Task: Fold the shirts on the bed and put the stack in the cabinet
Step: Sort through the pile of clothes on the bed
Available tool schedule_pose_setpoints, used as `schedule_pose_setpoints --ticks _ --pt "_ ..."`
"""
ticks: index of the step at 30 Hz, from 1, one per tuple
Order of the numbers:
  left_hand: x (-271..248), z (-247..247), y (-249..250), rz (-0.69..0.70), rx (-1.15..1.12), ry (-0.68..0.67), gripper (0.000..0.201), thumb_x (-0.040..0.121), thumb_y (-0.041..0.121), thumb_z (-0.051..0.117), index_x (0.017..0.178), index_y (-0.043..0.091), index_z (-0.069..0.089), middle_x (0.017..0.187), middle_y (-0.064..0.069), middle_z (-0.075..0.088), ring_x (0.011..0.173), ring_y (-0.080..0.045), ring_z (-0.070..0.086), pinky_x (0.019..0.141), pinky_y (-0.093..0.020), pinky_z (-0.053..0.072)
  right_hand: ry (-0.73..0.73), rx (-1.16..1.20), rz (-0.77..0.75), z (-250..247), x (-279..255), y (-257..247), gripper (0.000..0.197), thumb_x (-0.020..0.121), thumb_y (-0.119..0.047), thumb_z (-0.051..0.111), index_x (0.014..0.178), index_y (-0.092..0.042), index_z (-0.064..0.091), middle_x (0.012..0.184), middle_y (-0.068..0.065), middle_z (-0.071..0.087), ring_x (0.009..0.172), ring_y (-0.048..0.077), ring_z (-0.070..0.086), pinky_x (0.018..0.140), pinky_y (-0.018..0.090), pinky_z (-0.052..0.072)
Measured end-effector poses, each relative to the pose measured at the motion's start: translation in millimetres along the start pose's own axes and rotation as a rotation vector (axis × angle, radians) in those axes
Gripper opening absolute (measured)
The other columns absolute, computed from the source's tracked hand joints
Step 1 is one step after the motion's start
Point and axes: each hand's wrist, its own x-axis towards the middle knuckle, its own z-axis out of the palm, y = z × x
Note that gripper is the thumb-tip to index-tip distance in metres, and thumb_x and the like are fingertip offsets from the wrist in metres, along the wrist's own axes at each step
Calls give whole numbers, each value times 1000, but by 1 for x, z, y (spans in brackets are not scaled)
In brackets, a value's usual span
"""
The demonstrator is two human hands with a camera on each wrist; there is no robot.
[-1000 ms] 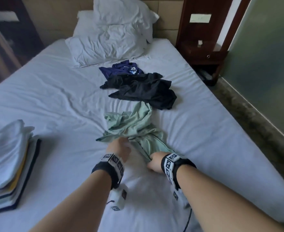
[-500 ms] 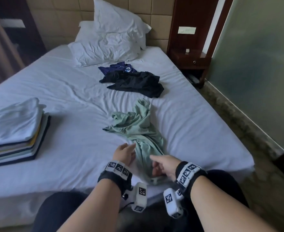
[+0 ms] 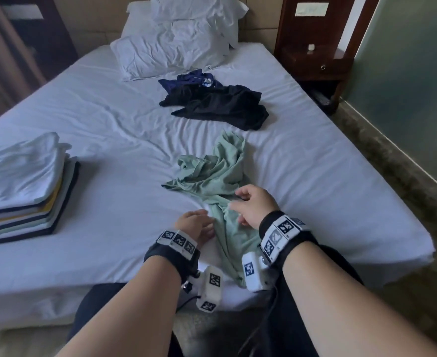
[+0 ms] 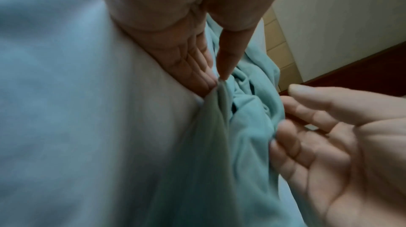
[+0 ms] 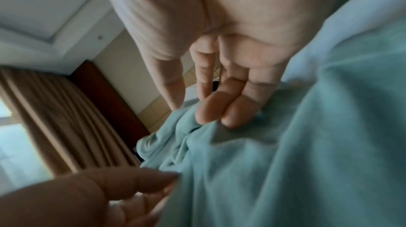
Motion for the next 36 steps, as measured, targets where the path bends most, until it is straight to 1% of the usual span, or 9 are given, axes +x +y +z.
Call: schedule_pose_setpoints --ticks 5,13,17,20,24,28,31,33,36 --pt "-11 -11 18 -141 -79 -105 19 97 17 65 109 2 63 96 -20 77 83 -31 76 74 -40 62 22 -478 -51 21 25 -9 17 79 -27 69 88 -13 66 83 4 71 84 32 65 80 37 57" --pt "7 4 48 138 -78 51 37 97 5 63 132 10 50 80 -13 75 67 -31 71 64 -44 64 329 -56 -320 -26 38 -15 27 94 -28 61 72 -12 65 65 3 62 64 19 56 63 27 47" --pt "12 26 68 277 -28 44 85 92 -4 67 155 34 25 93 -15 72 69 -27 69 68 -42 62 508 56 -180 -53 47 -4 44 98 -25 53 66 -7 30 58 9 26 52 18 26 53 37 27" --pt "21 37 74 342 114 24 105 86 -1 75 156 51 17 101 -17 74 75 -25 69 72 -43 62 493 58 -97 -56 52 0 44 100 -24 48 63 -11 28 60 7 22 55 19 21 50 35 26" --pt "30 44 79 402 346 91 43 74 22 84 113 35 70 95 -12 77 70 -23 67 79 -50 63 484 102 -44 -55 54 0 32 103 -28 45 78 -9 54 67 0 47 68 24 43 58 36 28" --pt "33 45 80 520 595 182 12 76 35 80 87 34 75 76 3 71 58 -16 57 74 -50 63 484 179 -43 -54 56 1 18 97 -28 52 94 -11 58 75 -5 56 71 22 51 57 32 33" --pt "28 53 82 492 531 121 45 83 28 81 126 28 66 82 -5 73 55 -16 59 60 -37 57 462 208 -147 -52 55 3 16 93 -29 59 84 -16 57 71 -6 59 62 6 51 49 14 36" --pt "20 62 83 343 368 -50 80 89 18 79 155 26 34 75 -10 73 57 -21 65 55 -33 54 423 264 -197 -48 57 4 18 91 -30 63 80 -16 59 68 -7 60 59 8 51 56 20 41" --pt "10 72 83 189 275 -196 72 91 15 76 152 18 37 80 -13 74 63 -25 71 51 -30 54 344 331 -244 -45 57 5 17 90 -29 68 78 -17 63 62 -12 58 62 9 54 62 24 44"
